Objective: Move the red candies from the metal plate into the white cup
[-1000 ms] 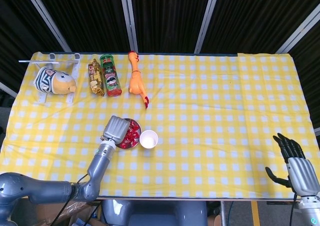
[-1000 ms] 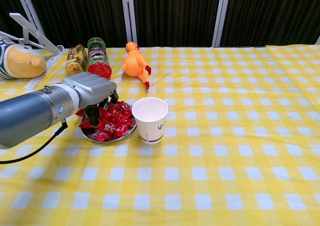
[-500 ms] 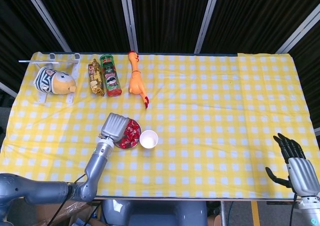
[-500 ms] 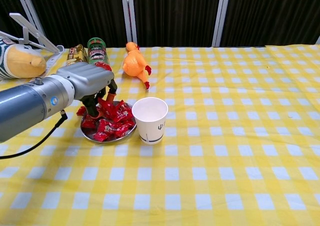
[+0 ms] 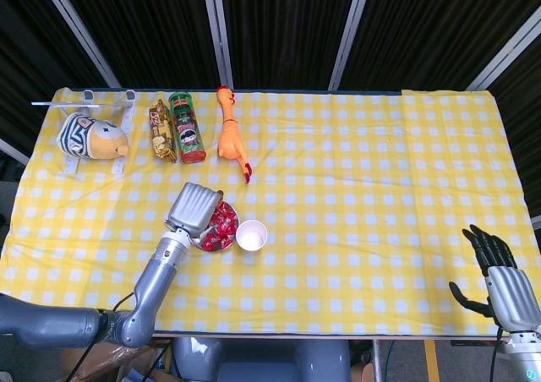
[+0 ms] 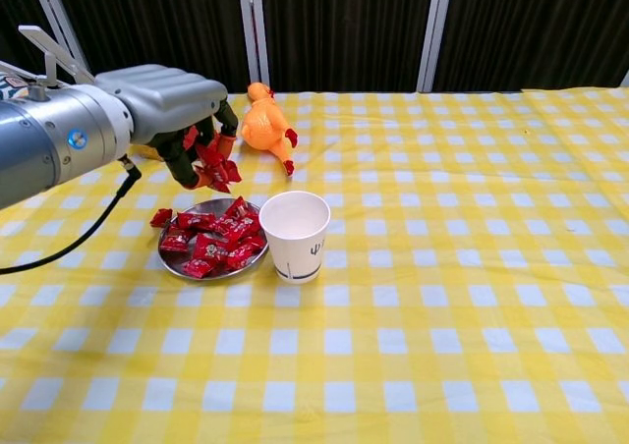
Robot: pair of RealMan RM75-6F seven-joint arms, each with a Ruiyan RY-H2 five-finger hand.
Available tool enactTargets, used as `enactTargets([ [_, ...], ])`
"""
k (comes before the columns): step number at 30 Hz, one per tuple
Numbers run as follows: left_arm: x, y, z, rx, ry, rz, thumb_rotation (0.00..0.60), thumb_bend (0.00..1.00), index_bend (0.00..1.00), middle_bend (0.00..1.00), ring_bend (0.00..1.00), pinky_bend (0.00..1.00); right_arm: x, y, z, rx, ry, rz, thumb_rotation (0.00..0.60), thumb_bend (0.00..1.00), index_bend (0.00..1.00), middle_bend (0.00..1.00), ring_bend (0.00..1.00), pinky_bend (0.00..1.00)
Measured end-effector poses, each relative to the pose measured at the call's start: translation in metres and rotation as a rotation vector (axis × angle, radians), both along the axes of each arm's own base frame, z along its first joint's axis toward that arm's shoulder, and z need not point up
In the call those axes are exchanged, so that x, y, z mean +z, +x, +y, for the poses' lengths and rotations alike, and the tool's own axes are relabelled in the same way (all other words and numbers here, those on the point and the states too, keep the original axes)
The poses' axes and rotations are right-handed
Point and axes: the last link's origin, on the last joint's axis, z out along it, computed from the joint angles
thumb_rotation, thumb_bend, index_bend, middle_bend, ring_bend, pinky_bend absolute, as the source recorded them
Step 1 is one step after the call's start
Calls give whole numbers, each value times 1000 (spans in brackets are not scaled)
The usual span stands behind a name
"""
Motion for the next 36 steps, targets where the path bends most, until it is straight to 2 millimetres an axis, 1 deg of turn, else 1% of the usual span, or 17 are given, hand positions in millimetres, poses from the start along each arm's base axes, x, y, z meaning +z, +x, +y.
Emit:
enactTargets([
  [4,6,19,-3,-38,-2,-21,600,394,582,726,911,949,0,0,0,0,0,-1,600,386,0,0,0,0],
  [8,7,39,-6,-66,-16,-39,600,394,582,727,911,949,0,0,0,1,0,-3,600,386,0,0,0,0],
  [12,-3,51,-13,-76,-48,-48,600,394,582,727,911,949,1,0,0,-1,-3,-5,600,386,0,0,0,0],
  [15,-13,56,-18,-80,-73,-46,600,394,583,727,911,949,2,0,0,-2,-6,-8,600,386,0,0,0,0],
  [24,-38,61,-26,-85,-110,-21,600,394,582,726,911,949,2,0,0,1,-3,-11,600,385,0,0,0,0],
  [34,-48,53,-25,-56,-121,16,600,394,567,710,911,949,2,0,-1,3,-3,-14,600,386,0,0,0,0],
  [36,-49,52,-25,-50,-122,17,600,370,553,694,911,949,2,1,0,3,-4,-14,600,386,0,0,0,0],
])
